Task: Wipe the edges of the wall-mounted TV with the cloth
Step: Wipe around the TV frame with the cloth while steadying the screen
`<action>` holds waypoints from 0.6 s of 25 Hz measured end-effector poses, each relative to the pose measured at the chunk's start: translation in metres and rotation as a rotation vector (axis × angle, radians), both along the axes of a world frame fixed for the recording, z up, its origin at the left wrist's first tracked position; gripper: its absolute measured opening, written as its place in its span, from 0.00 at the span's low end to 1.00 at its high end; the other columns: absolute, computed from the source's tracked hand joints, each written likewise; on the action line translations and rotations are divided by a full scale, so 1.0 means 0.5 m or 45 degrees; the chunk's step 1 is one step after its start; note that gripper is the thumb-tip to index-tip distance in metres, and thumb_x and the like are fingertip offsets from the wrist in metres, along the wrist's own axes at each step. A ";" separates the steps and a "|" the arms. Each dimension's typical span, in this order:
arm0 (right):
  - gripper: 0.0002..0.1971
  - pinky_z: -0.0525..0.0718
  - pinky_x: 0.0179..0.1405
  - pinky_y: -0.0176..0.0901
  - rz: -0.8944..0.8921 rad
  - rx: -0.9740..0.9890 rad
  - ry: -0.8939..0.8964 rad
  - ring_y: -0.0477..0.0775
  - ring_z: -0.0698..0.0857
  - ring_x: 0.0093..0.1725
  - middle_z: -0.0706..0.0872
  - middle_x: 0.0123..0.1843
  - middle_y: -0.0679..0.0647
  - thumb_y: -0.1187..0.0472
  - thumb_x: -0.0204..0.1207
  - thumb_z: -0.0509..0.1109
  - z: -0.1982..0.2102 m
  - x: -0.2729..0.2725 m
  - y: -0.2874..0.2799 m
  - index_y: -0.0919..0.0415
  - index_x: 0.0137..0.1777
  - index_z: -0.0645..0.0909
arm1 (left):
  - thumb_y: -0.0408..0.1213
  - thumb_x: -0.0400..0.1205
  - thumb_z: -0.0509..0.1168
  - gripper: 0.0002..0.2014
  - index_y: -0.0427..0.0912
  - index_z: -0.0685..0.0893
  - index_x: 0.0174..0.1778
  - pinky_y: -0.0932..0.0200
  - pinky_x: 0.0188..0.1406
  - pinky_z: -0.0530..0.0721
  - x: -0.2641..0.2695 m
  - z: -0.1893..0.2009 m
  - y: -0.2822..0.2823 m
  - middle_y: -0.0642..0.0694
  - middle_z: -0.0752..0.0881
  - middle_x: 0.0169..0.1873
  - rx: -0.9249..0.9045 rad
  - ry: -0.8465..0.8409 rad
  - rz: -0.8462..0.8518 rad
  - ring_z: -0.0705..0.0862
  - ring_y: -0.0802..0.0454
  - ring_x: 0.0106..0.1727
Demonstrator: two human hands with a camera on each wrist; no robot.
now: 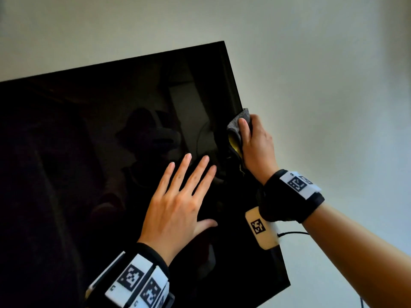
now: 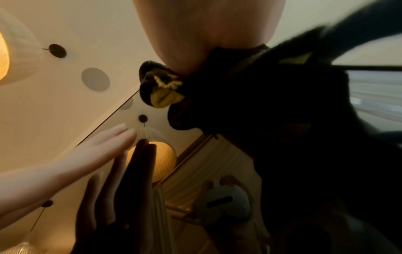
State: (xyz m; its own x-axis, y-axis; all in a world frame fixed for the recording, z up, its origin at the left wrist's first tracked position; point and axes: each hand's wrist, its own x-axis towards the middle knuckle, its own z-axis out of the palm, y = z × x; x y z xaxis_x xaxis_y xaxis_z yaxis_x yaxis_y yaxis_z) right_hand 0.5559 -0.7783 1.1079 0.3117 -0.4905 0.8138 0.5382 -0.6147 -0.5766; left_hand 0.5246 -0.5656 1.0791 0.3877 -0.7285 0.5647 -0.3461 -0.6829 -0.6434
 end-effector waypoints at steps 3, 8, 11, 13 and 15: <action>0.16 0.66 0.37 0.46 -0.012 -0.008 0.008 0.65 0.81 0.46 0.85 0.45 0.63 0.52 0.86 0.54 0.065 0.007 -0.002 0.66 0.56 0.73 | 0.76 0.62 0.65 0.57 0.47 0.57 0.83 0.37 0.80 0.60 0.008 0.033 0.001 0.46 0.56 0.84 0.008 -0.003 0.081 0.52 0.40 0.84; 0.16 0.65 0.38 0.46 -0.042 -0.008 -0.006 0.68 0.80 0.50 0.84 0.49 0.67 0.52 0.86 0.54 0.147 0.023 -0.006 0.66 0.54 0.73 | 0.76 0.61 0.65 0.58 0.47 0.58 0.83 0.37 0.79 0.61 0.016 0.030 -0.003 0.45 0.57 0.84 0.006 0.035 0.088 0.54 0.38 0.84; 0.17 0.66 0.41 0.47 -0.049 -0.006 -0.029 0.68 0.80 0.53 0.84 0.52 0.68 0.51 0.86 0.54 0.200 0.023 -0.004 0.66 0.55 0.73 | 0.75 0.63 0.65 0.56 0.47 0.60 0.83 0.37 0.78 0.65 0.008 0.034 -0.003 0.45 0.61 0.83 -0.023 0.044 0.036 0.57 0.39 0.83; 0.17 0.65 0.41 0.47 -0.052 -0.008 -0.038 0.68 0.79 0.55 0.84 0.54 0.68 0.51 0.86 0.54 0.236 0.023 -0.003 0.66 0.56 0.73 | 0.74 0.64 0.65 0.54 0.47 0.62 0.82 0.38 0.77 0.68 0.001 0.047 -0.003 0.45 0.65 0.81 -0.044 0.018 -0.024 0.60 0.40 0.82; 0.17 0.64 0.42 0.45 -0.062 -0.016 -0.038 0.67 0.79 0.56 0.83 0.56 0.67 0.51 0.86 0.54 0.267 0.022 -0.005 0.66 0.58 0.73 | 0.73 0.65 0.66 0.53 0.47 0.62 0.82 0.38 0.78 0.66 -0.003 0.075 -0.001 0.45 0.64 0.81 -0.066 -0.033 -0.050 0.60 0.41 0.82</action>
